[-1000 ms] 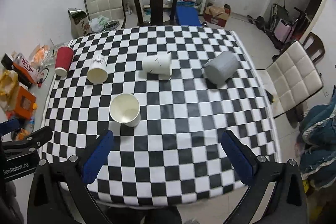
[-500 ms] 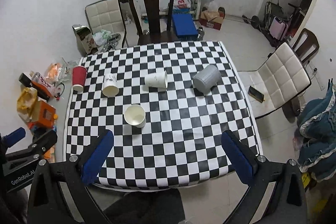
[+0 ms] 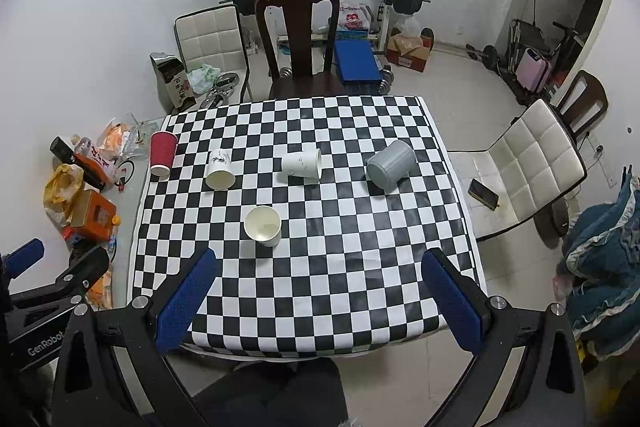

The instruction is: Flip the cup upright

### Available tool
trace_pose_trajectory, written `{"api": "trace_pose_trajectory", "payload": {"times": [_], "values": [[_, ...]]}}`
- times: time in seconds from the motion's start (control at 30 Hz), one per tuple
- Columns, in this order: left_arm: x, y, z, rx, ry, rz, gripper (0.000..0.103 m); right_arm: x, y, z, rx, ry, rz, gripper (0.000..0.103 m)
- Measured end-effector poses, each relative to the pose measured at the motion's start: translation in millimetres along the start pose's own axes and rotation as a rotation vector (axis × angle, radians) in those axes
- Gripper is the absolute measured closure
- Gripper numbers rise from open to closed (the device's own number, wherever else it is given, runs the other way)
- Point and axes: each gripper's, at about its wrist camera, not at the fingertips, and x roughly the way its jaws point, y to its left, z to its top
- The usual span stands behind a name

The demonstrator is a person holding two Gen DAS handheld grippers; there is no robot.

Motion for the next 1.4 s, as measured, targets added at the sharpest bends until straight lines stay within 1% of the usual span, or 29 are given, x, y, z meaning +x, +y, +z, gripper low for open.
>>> {"api": "trace_pose_trajectory", "payload": {"times": [0.13,0.33,1.4], "values": [[0.0,3.6,-2.4,0.019,0.002,-0.006,0.0,-5.3,-2.2,-0.4,-0.015,0.014,0.002,0.0],[-1.9,4.4,-3.6,0.016,0.007,-0.006,0.0,-4.6,-6.0,-0.7,-0.021,0.023,0.004,0.0],[0.0,2.2,0.8,0.008,0.012,-0.004,0.0,-0.4,-2.8,3.8,-0.02,0.028,0.005,0.0]]}}
